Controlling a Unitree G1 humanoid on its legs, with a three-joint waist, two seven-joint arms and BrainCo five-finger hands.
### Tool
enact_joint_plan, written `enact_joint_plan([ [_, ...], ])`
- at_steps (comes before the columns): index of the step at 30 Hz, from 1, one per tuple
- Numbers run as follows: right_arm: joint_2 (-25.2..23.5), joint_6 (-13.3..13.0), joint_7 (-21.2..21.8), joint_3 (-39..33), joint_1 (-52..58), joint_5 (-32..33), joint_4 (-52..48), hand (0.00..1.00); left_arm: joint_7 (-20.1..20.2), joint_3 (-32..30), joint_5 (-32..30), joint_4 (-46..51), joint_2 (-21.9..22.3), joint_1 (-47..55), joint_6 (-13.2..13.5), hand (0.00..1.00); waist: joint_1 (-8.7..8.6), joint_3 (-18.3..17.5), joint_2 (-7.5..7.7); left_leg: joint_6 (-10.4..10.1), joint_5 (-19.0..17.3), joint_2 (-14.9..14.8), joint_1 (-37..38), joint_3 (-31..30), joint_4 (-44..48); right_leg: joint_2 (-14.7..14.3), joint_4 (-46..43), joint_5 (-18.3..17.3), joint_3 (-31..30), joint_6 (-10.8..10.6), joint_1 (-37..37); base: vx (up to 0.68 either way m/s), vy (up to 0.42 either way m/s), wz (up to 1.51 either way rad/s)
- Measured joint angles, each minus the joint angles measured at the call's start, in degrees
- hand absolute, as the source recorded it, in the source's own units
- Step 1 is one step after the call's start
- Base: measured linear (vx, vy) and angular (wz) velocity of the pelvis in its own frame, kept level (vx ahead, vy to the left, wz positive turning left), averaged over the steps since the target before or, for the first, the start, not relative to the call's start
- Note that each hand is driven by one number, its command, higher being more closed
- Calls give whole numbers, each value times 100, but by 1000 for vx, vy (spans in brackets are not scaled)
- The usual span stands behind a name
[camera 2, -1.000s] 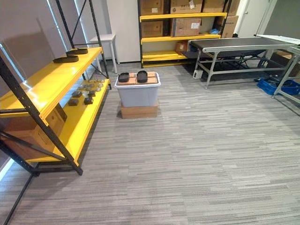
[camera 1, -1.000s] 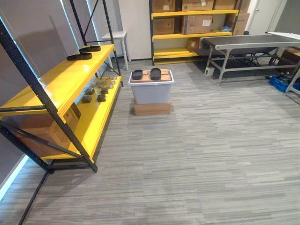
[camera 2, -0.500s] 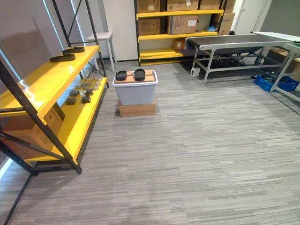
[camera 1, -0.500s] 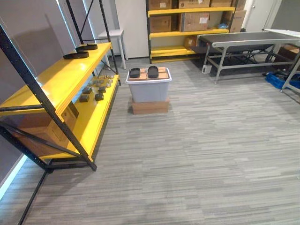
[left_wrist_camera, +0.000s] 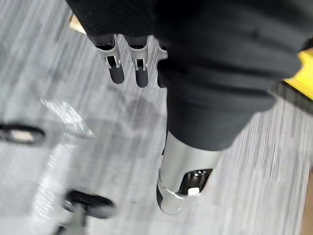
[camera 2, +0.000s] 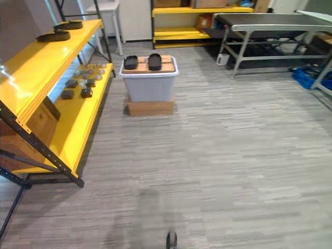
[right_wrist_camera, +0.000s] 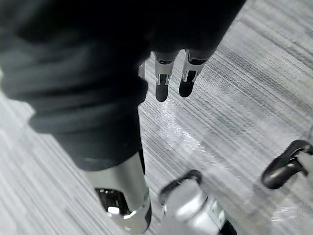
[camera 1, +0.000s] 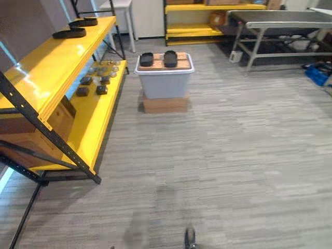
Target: Walk over and take plastic housings, then place them on the shelf
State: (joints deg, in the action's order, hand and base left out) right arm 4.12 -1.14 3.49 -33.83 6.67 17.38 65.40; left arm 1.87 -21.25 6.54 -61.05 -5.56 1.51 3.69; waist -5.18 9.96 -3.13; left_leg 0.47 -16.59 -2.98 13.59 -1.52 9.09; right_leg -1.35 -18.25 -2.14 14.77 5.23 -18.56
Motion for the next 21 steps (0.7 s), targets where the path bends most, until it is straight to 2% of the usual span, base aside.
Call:
enact_joint_plan([
  [1,-76,1,8,2,3,0,-148,0,2,-222,1,118,118,70,-4,0,-7,7,6,-315,-31,-70,-350,-15,1285,-112,20,-184,-7,106,332,799,-242,-21],
  [2,-106,0,13,2,3,4,-209,0,7,-341,3,184,194,98,-3,0,-15,17,-8,-644,82,-128,-639,-29,2153,-160,92,-284,-6,137,540,647,-133,-8],
  [3,-193,0,18,10,0,9,-353,0,24,-519,52,295,328,114,-4,0,20,29,-29,-1219,618,-272,-1334,-24,3950,-272,221,-472,-62,183,958,502,-70,-16],
  [4,-229,0,22,14,-23,14,-417,0,36,-607,137,405,397,135,-7,0,102,38,-38,-1221,733,-394,-1758,61,5074,-381,334,-599,-164,213,1294,615,-59,-46],
  [5,-294,1,18,119,-42,19,-446,0,39,-668,251,522,453,184,-8,0,273,49,-24,-1183,715,-533,-2272,194,6047,-512,570,-692,-374,264,1774,608,-12,-57],
  [6,-323,4,18,170,-58,22,-447,0,34,-657,294,567,474,213,-8,0,358,49,-11,-1159,706,-576,-2504,266,6306,-539,714,-725,-485,240,2003,722,23,-86],
  [7,-329,4,-12,215,-140,15,-464,0,13,-652,372,646,558,317,-5,0,536,46,26,-803,529,-619,-3103,477,6303,-503,1053,-768,-777,194,2497,695,79,-88],
  [8,-333,7,-21,256,-228,14,-479,0,8,-651,437,646,624,378,-6,0,641,59,59,-644,412,-605,-3437,579,6014,-432,1245,-804,-981,135,2712,567,102,-94],
  [9,-317,9,-22,251,-274,13,-492,0,8,-646,469,642,660,397,-7,0,695,65,70,-577,343,-581,-3628,633,5711,-343,1335,-847,-1095,61,2863,572,162,-83],
  [10,-320,8,-21,240,-374,7,-546,0,7,-645,570,641,676,478,-1,0,774,70,109,-469,282,-438,-3925,627,4840,-119,1458,-957,-1263,-89,3103,591,226,-75],
  [11,-314,9,-24,225,-468,5,-558,0,10,-637,580,637,661,537,4,0,822,63,158,-398,335,-240,-4043,553,3471,168,1525,-1124,-1321,-210,3328,610,249,-69],
  [12,-282,6,-20,231,-500,3,-573,0,11,-625,578,631,663,587,3,0,880,47,183,-362,519,-122,-4024,445,2230,377,1588,-1251,-1399,-321,3494,641,291,-53],
  [13,-270,1,-23,256,-502,3,-578,0,13,-555,592,637,661,678,6,0,930,2,175,-393,940,-102,-4043,376,1475,498,1666,-1361,-1429,-357,3620,679,294,-31],
  [14,-279,0,-34,340,-465,3,-566,0,4,-467,598,561,615,733,3,0,965,-121,248,-205,1369,27,-4058,544,1652,658,1606,-1389,-1398,-333,3774,703,300,-9],
  [15,-314,1,-33,375,-458,3,-566,0,4,-420,600,550,568,730,4,0,968,-199,282,-89,1418,140,-4036,547,1680,760,1393,-1366,-1361,-295,3714,764,315,15],
  [16,-374,0,-22,343,-449,2,-552,0,7,-411,598,521,505,726,11,0,969,-323,424,128,1377,320,-3993,600,1720,949,651,-1268,-1401,-416,3414,814,345,30],
  [17,-426,-1,-15,241,-455,0,-545,0,7,-414,610,456,421,717,10,0,957,-335,568,493,1361,543,-3738,613,1769,1106,-295,-1047,-1438,-775,3186,810,344,31],
  [18,-445,-1,-13,196,-449,1,-539,0,4,-413,623,422,383,717,9,0,947,-332,627,568,1309,625,-3632,610,1786,1173,-641,-920,-1449,-901,3114,932,359,39],
  [19,-505,-2,-1,-5,-417,-2,-504,0,-8,-414,676,354,281,721,-3,0,916,-282,817,752,1092,902,-3025,552,1730,1328,-2261,191,-1681,-1385,2657,742,252,32],
  [20,-508,-3,4,7,-379,-2,-503,0,-14,-411,677,356,265,713,-5,0,902,-264,812,795,1019,973,-2775,495,1687,1360,-2979,850,-1765,-1474,2371,849,235,49],
  [21,-488,-4,21,75,-270,-22,-522,0,-30,-351,679,361,271,711,-15,0,875,-248,814,865,908,1080,-2055,342,1517,1490,-4609,869,-1575,-1403,1615,534,98,46],
])
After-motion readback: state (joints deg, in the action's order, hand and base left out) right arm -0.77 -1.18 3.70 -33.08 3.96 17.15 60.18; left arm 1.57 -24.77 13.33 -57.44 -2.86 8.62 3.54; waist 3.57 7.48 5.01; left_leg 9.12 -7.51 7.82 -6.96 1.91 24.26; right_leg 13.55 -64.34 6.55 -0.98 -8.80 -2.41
